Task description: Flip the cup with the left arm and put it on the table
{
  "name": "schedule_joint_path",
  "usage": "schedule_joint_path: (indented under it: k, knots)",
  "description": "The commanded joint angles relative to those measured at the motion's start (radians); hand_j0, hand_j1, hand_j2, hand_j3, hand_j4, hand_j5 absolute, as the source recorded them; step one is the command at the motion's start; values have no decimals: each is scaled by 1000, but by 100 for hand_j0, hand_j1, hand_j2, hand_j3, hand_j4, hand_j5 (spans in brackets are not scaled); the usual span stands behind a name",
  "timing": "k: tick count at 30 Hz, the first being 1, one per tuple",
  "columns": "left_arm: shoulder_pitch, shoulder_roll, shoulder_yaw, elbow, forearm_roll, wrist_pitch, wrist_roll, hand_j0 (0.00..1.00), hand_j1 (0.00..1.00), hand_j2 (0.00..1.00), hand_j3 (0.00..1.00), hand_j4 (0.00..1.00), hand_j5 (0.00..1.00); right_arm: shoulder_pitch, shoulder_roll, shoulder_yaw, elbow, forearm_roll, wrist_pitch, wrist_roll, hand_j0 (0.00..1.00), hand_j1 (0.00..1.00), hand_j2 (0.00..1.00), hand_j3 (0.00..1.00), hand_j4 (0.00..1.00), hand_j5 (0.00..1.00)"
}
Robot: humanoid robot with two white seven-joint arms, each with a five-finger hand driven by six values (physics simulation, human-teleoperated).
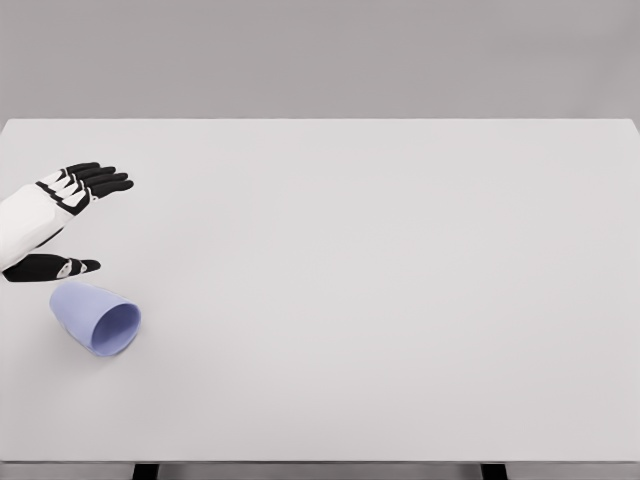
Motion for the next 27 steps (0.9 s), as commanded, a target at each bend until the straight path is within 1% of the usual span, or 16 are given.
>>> schedule_joint_path:
  k: [1, 7, 9, 15, 16, 18, 19, 20, 21, 22, 24, 25, 26, 27]
  knots:
    - [0, 3, 1, 0, 7, 0, 1, 100, 100, 100, 100, 100, 100, 0, 0, 1, 1, 0, 0, 2, 100, 100, 100, 100, 100, 100]
    - [-3, 4, 4, 1, -5, 0, 1, 100, 100, 100, 100, 100, 100, 6, 0, -2, 4, 0, 1, 2, 100, 100, 100, 100, 100, 100]
    - [-18, 9, 8, 1, -7, 0, 1, 100, 100, 100, 100, 100, 100, 6, 0, -3, 3, 0, 1, 2, 100, 100, 100, 100, 100, 100]
    - [-18, 15, 16, 1, -7, 0, 8, 100, 100, 100, 100, 100, 100, 6, 0, -2, 4, 0, 1, 2, 100, 100, 100, 100, 100, 100]
    - [-18, 27, 16, 3, -5, 0, -1, 100, 100, 100, 100, 100, 100, 6, 0, -3, 3, 0, 1, 2, 100, 100, 100, 100, 100, 100]
    - [-9, 212, 8, 3, 33, 0, -2, 100, 100, 100, 100, 100, 100, 6, 0, -3, 3, 0, 1, 2, 100, 100, 100, 100, 100, 100]
    - [-3, 306, 4, 3, 86, 0, -2, 100, 100, 100, 100, 100, 100, 6, 0, -2, 3, 0, 1, 2, 100, 100, 100, 100, 100, 100]
    - [-2, 441, -15, 3, 159, 0, -32, 100, 100, 100, 100, 100, 100, 6, 0, -3, 3, 0, 1, 2, 100, 100, 100, 100, 100, 100]
    - [-2, 490, -28, 3, 205, 0, -70, 100, 100, 100, 100, 100, 100, 6, 0, -3, 3, 0, 1, 2, 100, 100, 100, 100, 100, 100]
    - [-2, 522, -39, 1, 272, 0, -140, 100, 100, 100, 100, 100, 100, 6, 0, -3, 3, 0, 1, 2, 100, 100, 100, 100, 100, 100]
    - [-2, 532, -44, -2, 439, 0, -341, 99, 99, 99, 99, 99, 99, 6, 0, -3, 3, 0, 1, 2, 100, 100, 100, 100, 100, 100]
    - [-3, 532, -44, -11, 576, 0, -508, 99, 99, 99, 99, 99, 99, 6, 0, -3, 3, 0, 1, 2, 100, 100, 100, 100, 100, 100]
    - [-8, 529, -44, -26, 657, 0, -543, 99, 99, 99, 99, 99, 99, 6, 0, -2, 4, 0, 1, 2, 100, 100, 100, 100, 100, 100]
    - [-18, 524, -41, -31, 734, 0, -543, 99, 99, 99, 99, 99, 99, 6, 0, -3, 4, 0, 1, 2, 100, 100, 100, 100, 100, 100]
